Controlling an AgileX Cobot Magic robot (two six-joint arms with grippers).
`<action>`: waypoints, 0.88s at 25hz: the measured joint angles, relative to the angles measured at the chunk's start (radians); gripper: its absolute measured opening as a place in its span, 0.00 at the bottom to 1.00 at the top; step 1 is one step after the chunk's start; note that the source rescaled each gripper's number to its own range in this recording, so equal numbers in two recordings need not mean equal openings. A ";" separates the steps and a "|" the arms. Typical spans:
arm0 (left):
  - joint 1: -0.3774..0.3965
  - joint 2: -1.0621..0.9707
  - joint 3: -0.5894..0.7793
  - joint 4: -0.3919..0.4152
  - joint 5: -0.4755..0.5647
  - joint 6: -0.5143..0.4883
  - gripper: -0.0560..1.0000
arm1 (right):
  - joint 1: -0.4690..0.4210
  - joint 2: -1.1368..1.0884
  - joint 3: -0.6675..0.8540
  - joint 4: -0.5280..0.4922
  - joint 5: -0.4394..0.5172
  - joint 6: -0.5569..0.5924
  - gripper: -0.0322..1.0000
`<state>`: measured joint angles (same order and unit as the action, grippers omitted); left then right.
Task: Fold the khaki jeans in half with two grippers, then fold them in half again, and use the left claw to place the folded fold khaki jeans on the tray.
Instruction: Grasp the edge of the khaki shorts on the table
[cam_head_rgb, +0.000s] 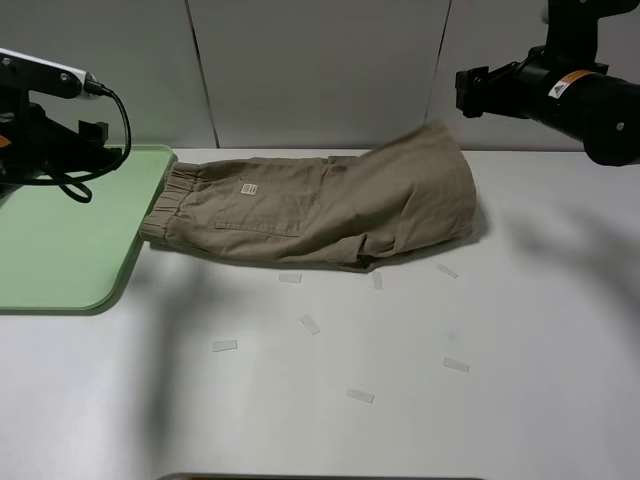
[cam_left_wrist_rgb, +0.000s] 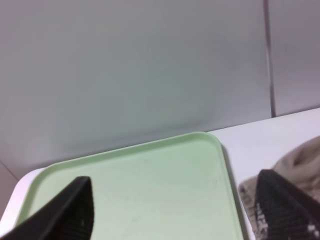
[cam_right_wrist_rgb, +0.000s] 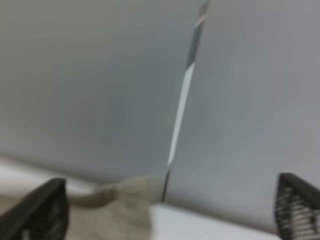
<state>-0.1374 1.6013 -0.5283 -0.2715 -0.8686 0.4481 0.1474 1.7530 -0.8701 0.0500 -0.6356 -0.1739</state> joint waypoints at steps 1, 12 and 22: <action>0.000 0.000 0.000 -0.001 -0.001 0.002 0.68 | 0.000 0.000 -0.001 0.039 -0.007 -0.027 0.98; 0.000 0.000 0.000 -0.003 -0.024 0.026 0.70 | 0.000 -0.001 -0.001 0.311 0.006 -0.267 1.00; -0.001 -0.197 0.053 -0.004 -0.032 -0.094 0.70 | 0.003 -0.136 -0.001 0.507 0.028 -0.523 1.00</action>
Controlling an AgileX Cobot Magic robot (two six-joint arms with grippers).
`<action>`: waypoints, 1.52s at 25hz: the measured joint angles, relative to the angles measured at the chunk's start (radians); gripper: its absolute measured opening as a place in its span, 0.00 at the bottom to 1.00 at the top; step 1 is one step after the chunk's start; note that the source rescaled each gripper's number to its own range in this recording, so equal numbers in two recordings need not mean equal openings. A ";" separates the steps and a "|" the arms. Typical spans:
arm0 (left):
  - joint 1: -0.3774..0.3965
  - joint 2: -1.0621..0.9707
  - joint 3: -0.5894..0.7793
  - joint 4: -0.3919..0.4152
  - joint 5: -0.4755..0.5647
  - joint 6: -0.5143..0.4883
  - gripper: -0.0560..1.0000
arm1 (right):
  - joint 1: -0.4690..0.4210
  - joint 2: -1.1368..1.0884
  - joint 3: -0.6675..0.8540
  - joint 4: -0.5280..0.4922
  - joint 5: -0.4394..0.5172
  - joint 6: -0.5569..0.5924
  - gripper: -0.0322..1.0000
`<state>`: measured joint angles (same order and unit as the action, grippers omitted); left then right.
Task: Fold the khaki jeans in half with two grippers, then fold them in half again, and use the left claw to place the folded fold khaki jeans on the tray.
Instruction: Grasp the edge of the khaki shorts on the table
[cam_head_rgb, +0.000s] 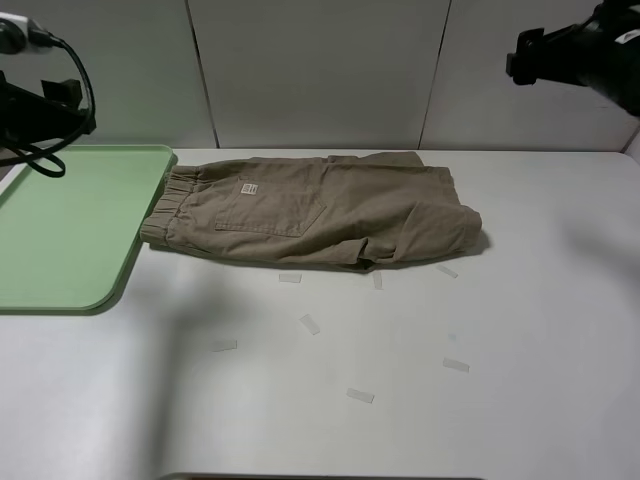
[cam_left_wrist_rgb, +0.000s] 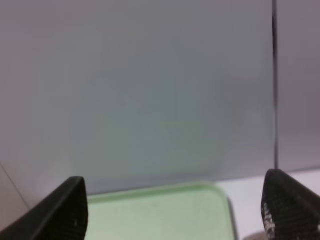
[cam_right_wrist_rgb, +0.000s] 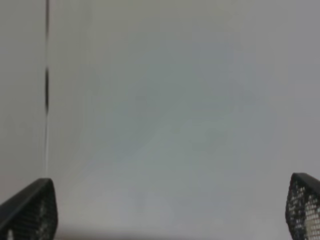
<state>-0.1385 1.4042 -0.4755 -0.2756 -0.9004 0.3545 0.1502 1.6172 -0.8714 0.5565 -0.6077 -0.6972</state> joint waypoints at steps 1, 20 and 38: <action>0.000 -0.024 0.013 0.000 0.000 -0.013 0.70 | 0.000 -0.023 0.000 0.011 0.000 -0.013 1.00; 0.000 -0.651 0.055 -0.030 0.423 -0.025 0.83 | 0.000 -0.395 0.000 0.048 0.151 -0.105 1.00; 0.000 -1.131 -0.010 -0.023 1.120 -0.001 0.93 | 0.000 -0.786 0.000 0.077 0.430 -0.138 1.00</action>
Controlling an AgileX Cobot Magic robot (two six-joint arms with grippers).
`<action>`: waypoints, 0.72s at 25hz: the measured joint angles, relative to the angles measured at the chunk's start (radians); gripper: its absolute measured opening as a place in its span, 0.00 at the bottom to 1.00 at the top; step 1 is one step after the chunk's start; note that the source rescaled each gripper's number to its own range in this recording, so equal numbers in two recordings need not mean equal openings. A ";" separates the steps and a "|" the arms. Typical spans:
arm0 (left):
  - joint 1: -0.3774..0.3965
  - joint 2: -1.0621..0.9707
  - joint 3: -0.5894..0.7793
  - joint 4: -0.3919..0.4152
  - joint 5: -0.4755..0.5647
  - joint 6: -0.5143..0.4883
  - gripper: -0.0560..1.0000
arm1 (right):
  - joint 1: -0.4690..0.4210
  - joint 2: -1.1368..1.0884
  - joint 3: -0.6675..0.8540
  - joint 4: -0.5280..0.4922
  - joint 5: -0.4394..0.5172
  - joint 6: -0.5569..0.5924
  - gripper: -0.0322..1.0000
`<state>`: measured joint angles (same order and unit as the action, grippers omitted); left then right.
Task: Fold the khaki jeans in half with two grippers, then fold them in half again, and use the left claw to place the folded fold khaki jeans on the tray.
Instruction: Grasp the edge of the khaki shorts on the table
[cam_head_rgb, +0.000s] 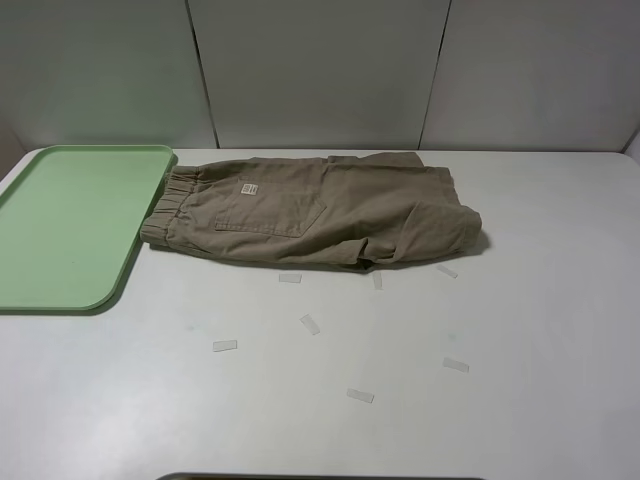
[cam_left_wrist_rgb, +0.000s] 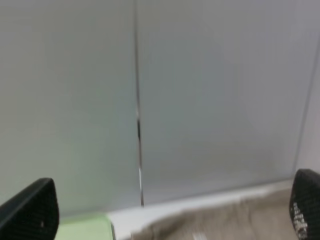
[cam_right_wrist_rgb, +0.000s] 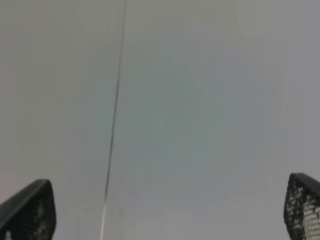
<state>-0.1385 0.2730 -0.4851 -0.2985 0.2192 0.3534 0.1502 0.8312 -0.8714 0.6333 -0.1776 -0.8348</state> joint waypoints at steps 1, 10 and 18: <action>0.000 0.000 -0.022 0.017 0.058 0.000 0.94 | 0.000 -0.025 0.000 0.000 0.020 0.000 1.00; 0.000 -0.003 -0.260 0.191 0.466 -0.157 0.94 | 0.000 -0.223 0.000 -0.010 0.243 0.000 1.00; 0.000 -0.005 -0.375 0.396 0.845 -0.340 0.99 | 0.000 -0.315 0.000 -0.133 0.542 0.177 1.00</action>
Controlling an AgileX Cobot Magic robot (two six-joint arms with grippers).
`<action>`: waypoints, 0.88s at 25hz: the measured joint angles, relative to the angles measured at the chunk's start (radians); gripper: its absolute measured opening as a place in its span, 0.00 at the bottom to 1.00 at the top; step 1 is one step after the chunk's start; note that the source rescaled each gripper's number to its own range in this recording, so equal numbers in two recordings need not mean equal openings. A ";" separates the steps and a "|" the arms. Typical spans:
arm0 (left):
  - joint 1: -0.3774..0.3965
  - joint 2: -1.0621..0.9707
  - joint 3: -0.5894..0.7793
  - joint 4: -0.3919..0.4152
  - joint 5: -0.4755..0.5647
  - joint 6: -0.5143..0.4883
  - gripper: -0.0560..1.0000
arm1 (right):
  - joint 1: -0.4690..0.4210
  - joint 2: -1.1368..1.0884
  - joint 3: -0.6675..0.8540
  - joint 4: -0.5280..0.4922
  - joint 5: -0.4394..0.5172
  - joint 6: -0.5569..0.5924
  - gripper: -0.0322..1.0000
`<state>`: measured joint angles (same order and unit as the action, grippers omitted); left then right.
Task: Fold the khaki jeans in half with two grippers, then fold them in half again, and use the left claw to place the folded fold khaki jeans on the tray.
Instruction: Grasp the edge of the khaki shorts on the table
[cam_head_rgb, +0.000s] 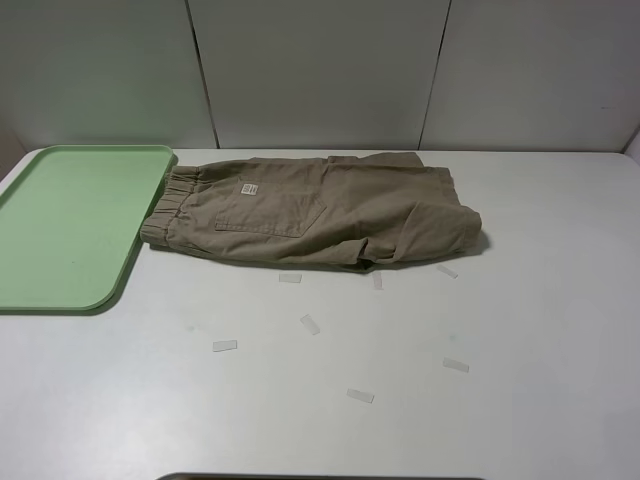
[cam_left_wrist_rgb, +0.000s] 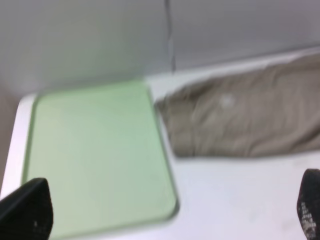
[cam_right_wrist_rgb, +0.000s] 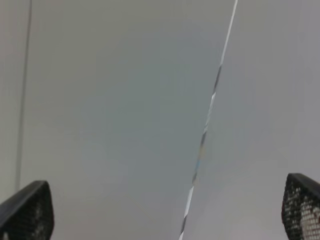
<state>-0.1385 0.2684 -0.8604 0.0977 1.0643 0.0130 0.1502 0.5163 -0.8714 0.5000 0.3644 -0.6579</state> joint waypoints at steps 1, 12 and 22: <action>0.000 0.000 0.000 0.015 0.045 -0.013 1.00 | 0.000 -0.004 0.000 -0.032 0.033 0.046 1.00; -0.001 0.001 0.085 -0.039 0.097 -0.046 1.00 | 0.000 -0.039 0.000 -0.346 0.327 0.366 1.00; -0.001 0.003 0.337 -0.098 0.093 -0.013 1.00 | 0.000 -0.041 -0.001 -0.356 0.500 0.393 1.00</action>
<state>-0.1395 0.2712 -0.5235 0.0000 1.1572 0.0000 0.1502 0.4757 -0.8722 0.1436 0.8646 -0.2654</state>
